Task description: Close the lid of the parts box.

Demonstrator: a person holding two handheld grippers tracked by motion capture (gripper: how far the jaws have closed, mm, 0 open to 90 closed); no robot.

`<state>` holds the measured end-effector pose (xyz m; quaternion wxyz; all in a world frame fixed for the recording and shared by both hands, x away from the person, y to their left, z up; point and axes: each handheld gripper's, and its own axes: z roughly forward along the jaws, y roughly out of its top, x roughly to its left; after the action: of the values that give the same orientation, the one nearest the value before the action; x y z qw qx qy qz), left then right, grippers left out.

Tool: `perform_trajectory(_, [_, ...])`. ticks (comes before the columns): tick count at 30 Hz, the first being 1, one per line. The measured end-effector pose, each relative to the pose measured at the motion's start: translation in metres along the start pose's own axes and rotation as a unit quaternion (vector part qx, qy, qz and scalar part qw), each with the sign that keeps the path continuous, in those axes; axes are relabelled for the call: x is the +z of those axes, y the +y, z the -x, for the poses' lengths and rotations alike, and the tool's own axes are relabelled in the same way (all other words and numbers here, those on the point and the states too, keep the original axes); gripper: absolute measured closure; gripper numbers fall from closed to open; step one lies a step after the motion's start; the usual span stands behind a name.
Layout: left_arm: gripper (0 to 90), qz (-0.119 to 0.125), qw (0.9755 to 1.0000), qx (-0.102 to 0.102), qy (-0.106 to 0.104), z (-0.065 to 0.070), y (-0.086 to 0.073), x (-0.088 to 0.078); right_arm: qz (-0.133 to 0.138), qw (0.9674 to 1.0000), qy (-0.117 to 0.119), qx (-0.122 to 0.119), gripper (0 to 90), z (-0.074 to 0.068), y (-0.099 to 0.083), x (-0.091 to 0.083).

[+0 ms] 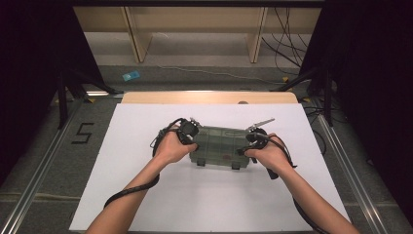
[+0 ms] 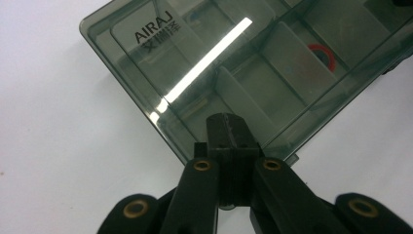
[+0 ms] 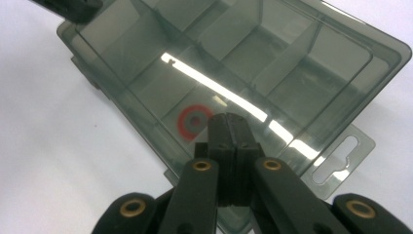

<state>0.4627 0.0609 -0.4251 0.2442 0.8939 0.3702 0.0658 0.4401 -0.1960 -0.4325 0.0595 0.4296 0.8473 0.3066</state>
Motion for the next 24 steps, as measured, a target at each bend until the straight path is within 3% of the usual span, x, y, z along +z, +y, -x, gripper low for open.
perform_trajectory(9, [89.9,0.014,0.9998,0.001,-0.010,-0.001,-0.005,-0.001,0.017,0.9998,0.001,-0.007,90.0,0.001,-0.003,0.001])
perform_trajectory(10, [89.8,0.015,0.9998,0.007,-0.009,-0.001,-0.006,-0.001,0.008,0.9999,0.003,-0.006,90.0,0.001,-0.003,-0.001])
perform_trajectory(14, [88.0,0.018,0.9996,0.019,-0.006,0.000,-0.008,-0.002,0.019,0.9997,-0.001,-0.018,89.7,0.002,-0.007,-0.001])
perform_trajectory(17, [84.4,0.025,0.9994,0.024,-0.008,0.001,-0.010,-0.002,0.025,0.9995,0.003,-0.018,86.9,0.002,-0.009,-0.003])
perform_trajectory(20, [78.0,0.036,0.9985,0.037,-0.015,0.000,-0.014,-0.003,0.033,0.9986,0.003,-0.041,82.3,0.004,-0.012,-0.004])
perform_trajectory(21, [76.5,0.044,0.9982,0.036,-0.016,0.001,-0.015,-0.002,0.026,0.9991,0.004,-0.032,81.5,0.003,-0.013,-0.006])
perform_trajectory(24, [67.6,0.057,0.9975,0.042,-0.009,0.002,-0.017,-0.003,0.051,0.9975,0.002,-0.048,76.6,0.004,-0.016,-0.005])
